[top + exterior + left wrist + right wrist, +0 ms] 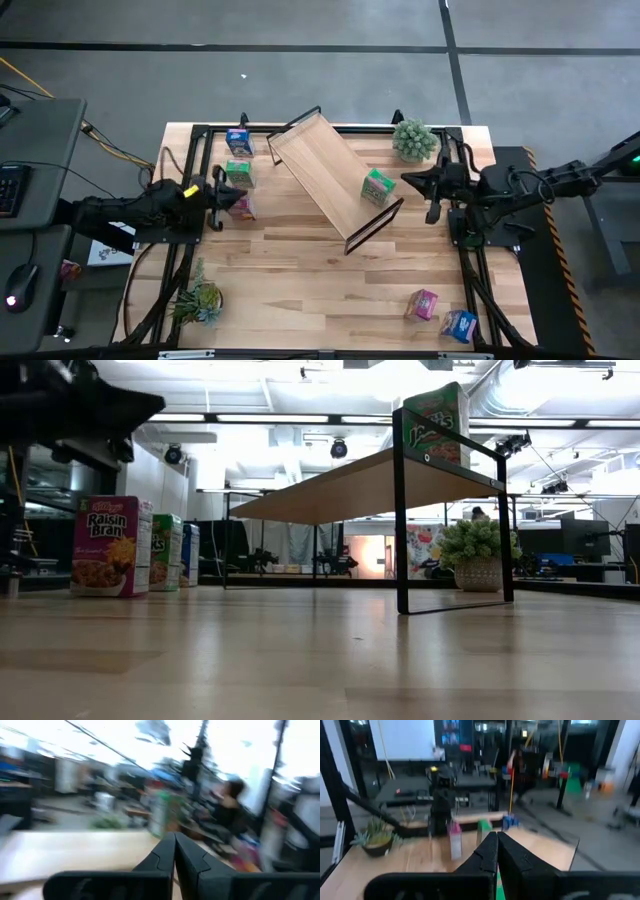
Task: Stack cereal on shelf
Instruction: Put the green cereal box aligned with the other green cereal box on the shelf
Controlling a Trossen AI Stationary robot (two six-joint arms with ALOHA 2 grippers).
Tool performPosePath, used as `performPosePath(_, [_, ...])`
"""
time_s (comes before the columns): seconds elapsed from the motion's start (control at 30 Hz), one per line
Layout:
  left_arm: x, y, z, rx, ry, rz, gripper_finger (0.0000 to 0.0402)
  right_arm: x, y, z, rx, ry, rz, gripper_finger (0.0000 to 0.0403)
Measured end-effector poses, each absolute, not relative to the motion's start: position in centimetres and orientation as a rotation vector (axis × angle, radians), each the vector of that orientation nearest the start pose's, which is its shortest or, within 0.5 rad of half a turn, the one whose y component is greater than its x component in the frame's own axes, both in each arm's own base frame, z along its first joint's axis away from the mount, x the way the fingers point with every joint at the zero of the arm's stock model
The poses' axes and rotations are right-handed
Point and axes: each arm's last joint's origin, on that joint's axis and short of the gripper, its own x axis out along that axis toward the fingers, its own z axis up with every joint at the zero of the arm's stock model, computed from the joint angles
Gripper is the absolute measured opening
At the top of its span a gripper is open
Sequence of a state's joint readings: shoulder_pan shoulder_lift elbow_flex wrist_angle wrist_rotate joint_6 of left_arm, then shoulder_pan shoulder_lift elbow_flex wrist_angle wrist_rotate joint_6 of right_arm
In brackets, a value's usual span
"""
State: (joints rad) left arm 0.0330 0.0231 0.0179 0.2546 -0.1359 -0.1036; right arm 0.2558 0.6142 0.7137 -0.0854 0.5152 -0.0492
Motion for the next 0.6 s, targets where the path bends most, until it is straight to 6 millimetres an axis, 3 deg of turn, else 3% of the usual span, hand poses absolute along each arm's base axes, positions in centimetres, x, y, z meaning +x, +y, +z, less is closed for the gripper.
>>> performPosePath(0.13, [9.1, 1.5, 21.1, -0.068, -0.187, 0.392, 0.0027, 13.3, 1.9, 34.2, -0.076, -0.030, -0.281, 0.0000])
performPosePath(0.27, [9.4, 2.3, 24.6, -0.028, -0.047, 0.503, 0.0083, 13.3, 1.9, 34.1, -0.097, -0.018, -0.319, 0.0000])
performPosePath(0.43, [11.5, 4.0, 27.6, -0.029, 0.330, 0.633, 0.0173, 13.4, 1.8, 34.0, -0.124, 0.000, -0.344, 0.0000])
performPosePath(0.6, [13.6, 6.4, 29.1, -0.111, 0.733, 0.730, 0.0244, 13.4, 1.8, 34.0, -0.129, 0.004, -0.344, 0.0000])
